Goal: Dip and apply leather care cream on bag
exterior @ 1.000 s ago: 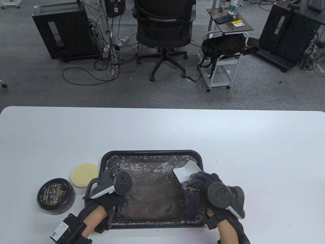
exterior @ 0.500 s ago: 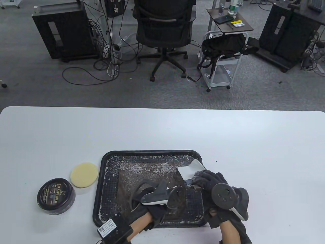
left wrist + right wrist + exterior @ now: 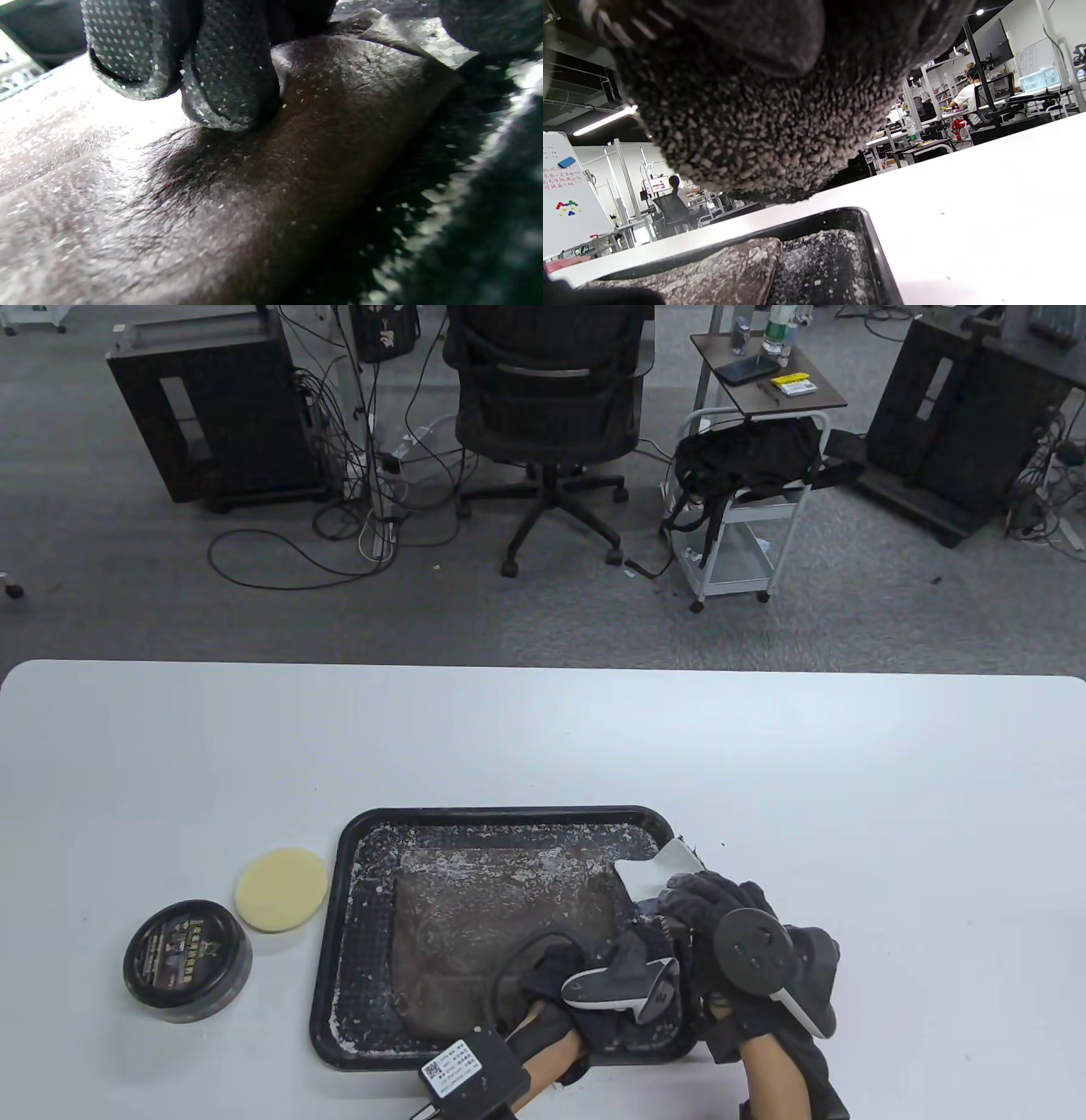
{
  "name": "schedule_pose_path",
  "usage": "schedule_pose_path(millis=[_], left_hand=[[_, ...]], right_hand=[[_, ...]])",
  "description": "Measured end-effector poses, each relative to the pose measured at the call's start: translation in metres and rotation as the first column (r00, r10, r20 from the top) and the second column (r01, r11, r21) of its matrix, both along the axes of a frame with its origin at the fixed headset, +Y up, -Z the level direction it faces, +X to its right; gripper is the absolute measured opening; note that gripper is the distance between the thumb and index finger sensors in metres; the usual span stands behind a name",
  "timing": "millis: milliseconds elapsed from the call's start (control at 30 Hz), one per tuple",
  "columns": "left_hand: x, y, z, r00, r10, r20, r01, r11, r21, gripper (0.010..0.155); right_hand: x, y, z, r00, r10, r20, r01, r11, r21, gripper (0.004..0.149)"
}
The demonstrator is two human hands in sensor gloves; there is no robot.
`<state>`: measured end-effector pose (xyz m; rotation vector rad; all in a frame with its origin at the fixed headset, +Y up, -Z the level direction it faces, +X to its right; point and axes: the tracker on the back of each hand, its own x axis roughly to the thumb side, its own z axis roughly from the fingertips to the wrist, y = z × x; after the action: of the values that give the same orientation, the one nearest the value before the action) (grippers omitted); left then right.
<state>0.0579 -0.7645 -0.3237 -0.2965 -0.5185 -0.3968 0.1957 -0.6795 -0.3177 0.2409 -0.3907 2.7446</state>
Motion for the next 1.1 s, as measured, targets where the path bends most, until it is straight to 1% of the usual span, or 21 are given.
schedule_pose_path(millis=[167,333,533,667,733,833,933,1067,1100], left_hand=[[-0.004,-0.001,-0.004,0.999,0.042,-0.013,-0.043,0.998,-0.038,0.082],[-0.012,0.0,-0.003,0.992,0.129,0.005,-0.129,0.991,-0.027,0.075],[-0.012,0.002,0.001,0.988,0.155,0.025,-0.155,0.988,0.015,0.068],[-0.017,0.005,0.002,0.977,0.214,-0.002,-0.214,0.977,0.015,0.065],[-0.022,0.006,0.001,0.963,0.268,-0.024,-0.268,0.963,0.006,0.063],[-0.034,0.008,-0.002,0.924,0.373,-0.079,-0.375,0.927,-0.007,0.06],[-0.045,0.009,-0.005,0.873,0.467,-0.143,-0.475,0.88,-0.024,0.057],[-0.059,0.009,-0.011,0.799,0.56,-0.22,-0.581,0.813,-0.042,0.055],[-0.061,0.009,-0.011,0.789,0.571,-0.228,-0.593,0.804,-0.04,0.054]], right_hand=[[-0.006,-0.004,-0.001,0.997,0.075,0.005,-0.075,0.997,-0.013,0.044],[-0.007,-0.007,-0.001,0.998,0.06,0.006,-0.06,0.998,-0.034,0.044],[-0.006,-0.008,0.0,0.999,0.046,0.009,-0.046,0.998,-0.041,0.043],[-0.006,-0.009,0.0,0.999,0.044,0.009,-0.043,0.998,-0.042,0.044],[-0.006,-0.009,0.0,0.999,0.039,0.01,-0.038,0.998,-0.045,0.044],[-0.004,-0.01,-0.001,1.0,0.019,0.014,-0.018,0.998,-0.055,0.044],[-0.003,-0.011,-0.002,1.0,0.015,0.02,-0.014,0.998,-0.059,0.044],[-0.001,-0.011,-0.001,1.0,0.01,0.03,-0.008,0.998,-0.055,0.044],[-0.001,-0.01,-0.001,0.999,0.007,0.032,-0.005,0.999,-0.053,0.044]])
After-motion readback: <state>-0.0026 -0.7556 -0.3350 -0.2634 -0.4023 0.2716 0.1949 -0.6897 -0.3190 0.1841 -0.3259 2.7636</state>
